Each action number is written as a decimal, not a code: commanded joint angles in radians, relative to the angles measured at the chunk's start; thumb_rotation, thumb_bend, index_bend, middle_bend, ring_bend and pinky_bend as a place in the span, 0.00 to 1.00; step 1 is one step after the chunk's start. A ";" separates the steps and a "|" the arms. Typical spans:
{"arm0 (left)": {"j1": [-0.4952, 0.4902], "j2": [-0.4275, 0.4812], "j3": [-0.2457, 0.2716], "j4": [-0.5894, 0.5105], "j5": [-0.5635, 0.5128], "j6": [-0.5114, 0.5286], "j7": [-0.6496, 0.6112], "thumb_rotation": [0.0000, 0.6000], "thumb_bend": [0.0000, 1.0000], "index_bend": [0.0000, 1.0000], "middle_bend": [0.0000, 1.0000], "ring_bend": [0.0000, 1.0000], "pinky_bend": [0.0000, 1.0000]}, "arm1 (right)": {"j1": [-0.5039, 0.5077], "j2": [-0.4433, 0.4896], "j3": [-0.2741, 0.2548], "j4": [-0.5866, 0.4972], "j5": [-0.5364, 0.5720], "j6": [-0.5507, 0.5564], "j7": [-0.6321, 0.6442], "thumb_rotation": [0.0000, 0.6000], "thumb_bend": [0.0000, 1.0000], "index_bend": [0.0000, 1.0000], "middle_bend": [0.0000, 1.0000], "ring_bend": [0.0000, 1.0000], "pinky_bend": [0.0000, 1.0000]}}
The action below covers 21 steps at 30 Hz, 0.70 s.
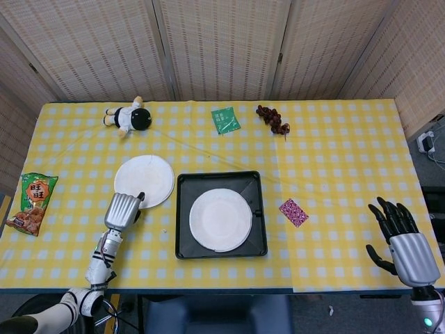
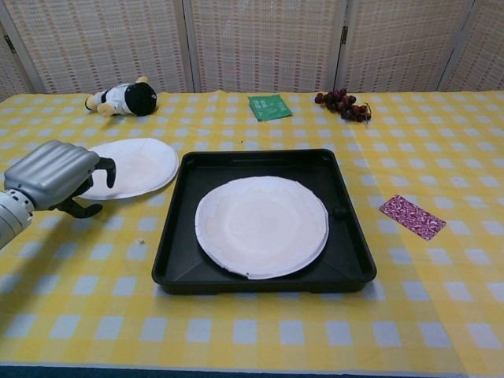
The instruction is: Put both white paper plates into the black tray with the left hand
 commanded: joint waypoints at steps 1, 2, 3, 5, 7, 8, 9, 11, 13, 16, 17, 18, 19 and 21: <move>-0.010 -0.024 -0.002 0.037 -0.003 -0.020 -0.038 1.00 0.32 0.49 1.00 1.00 1.00 | 0.002 -0.001 0.000 0.000 0.008 -0.011 -0.007 1.00 0.37 0.00 0.00 0.00 0.00; -0.012 -0.029 -0.002 0.048 -0.004 -0.024 -0.045 1.00 0.32 0.49 1.00 1.00 1.00 | 0.003 -0.001 0.001 0.000 0.011 -0.013 -0.011 1.00 0.37 0.00 0.00 0.00 0.00; -0.014 -0.035 -0.003 0.060 -0.004 -0.027 -0.052 1.00 0.32 0.49 1.00 1.00 1.00 | 0.004 -0.002 0.001 -0.002 0.013 -0.016 -0.012 1.00 0.37 0.00 0.00 0.00 0.00; -0.020 -0.049 -0.008 0.089 -0.006 -0.031 -0.074 1.00 0.32 0.49 1.00 1.00 1.00 | 0.004 0.001 0.000 -0.006 0.015 -0.020 -0.011 1.00 0.37 0.00 0.00 0.00 0.00; -0.025 -0.062 -0.010 0.116 -0.007 -0.034 -0.095 1.00 0.32 0.49 1.00 1.00 1.00 | 0.004 0.003 0.000 -0.008 0.015 -0.020 -0.013 1.00 0.37 0.00 0.00 0.00 0.00; -0.027 -0.069 -0.012 0.129 -0.007 -0.034 -0.102 1.00 0.32 0.49 1.00 1.00 1.00 | 0.003 0.004 0.000 -0.009 0.016 -0.020 -0.013 1.00 0.37 0.00 0.00 0.00 0.00; -0.030 -0.077 -0.013 0.142 -0.007 -0.034 -0.108 1.00 0.32 0.49 1.00 1.00 1.00 | 0.003 0.004 0.000 -0.009 0.017 -0.020 -0.014 1.00 0.37 0.00 0.00 0.00 0.00; -0.037 -0.093 -0.015 0.173 -0.006 -0.035 -0.122 1.00 0.32 0.49 1.00 1.00 1.00 | 0.003 0.005 0.000 -0.011 0.019 -0.022 -0.015 1.00 0.37 0.00 0.00 0.00 0.00; -0.044 -0.108 -0.017 0.202 -0.004 -0.034 -0.141 1.00 0.32 0.50 1.00 1.00 1.00 | 0.004 0.008 -0.001 -0.012 0.021 -0.025 -0.014 1.00 0.37 0.00 0.00 0.00 0.00; -0.052 -0.126 -0.020 0.241 -0.003 -0.031 -0.162 1.00 0.33 0.51 1.00 1.00 1.00 | 0.005 0.011 0.000 -0.012 0.025 -0.029 -0.012 1.00 0.37 0.00 0.00 0.00 0.00; -0.054 -0.131 -0.021 0.252 -0.002 -0.029 -0.168 1.00 0.34 0.52 1.00 1.00 1.00 | 0.005 0.012 0.000 -0.013 0.027 -0.032 -0.011 1.00 0.37 0.00 0.00 0.00 0.00; -0.056 -0.136 -0.021 0.263 -0.002 -0.028 -0.175 1.00 0.34 0.52 1.00 1.00 1.00 | 0.006 0.013 0.000 -0.013 0.028 -0.034 -0.009 1.00 0.37 0.00 0.00 0.00 0.00; -0.058 -0.143 -0.023 0.277 -0.002 -0.025 -0.183 1.00 0.35 0.53 1.00 1.00 1.00 | 0.007 0.014 0.001 -0.013 0.030 -0.036 -0.008 1.00 0.37 0.00 0.00 0.00 0.00; -0.060 -0.154 -0.030 0.294 -0.007 -0.022 -0.207 1.00 0.38 0.56 1.00 1.00 1.00 | 0.008 0.015 0.001 -0.012 0.033 -0.040 -0.008 1.00 0.37 0.00 0.00 0.00 0.00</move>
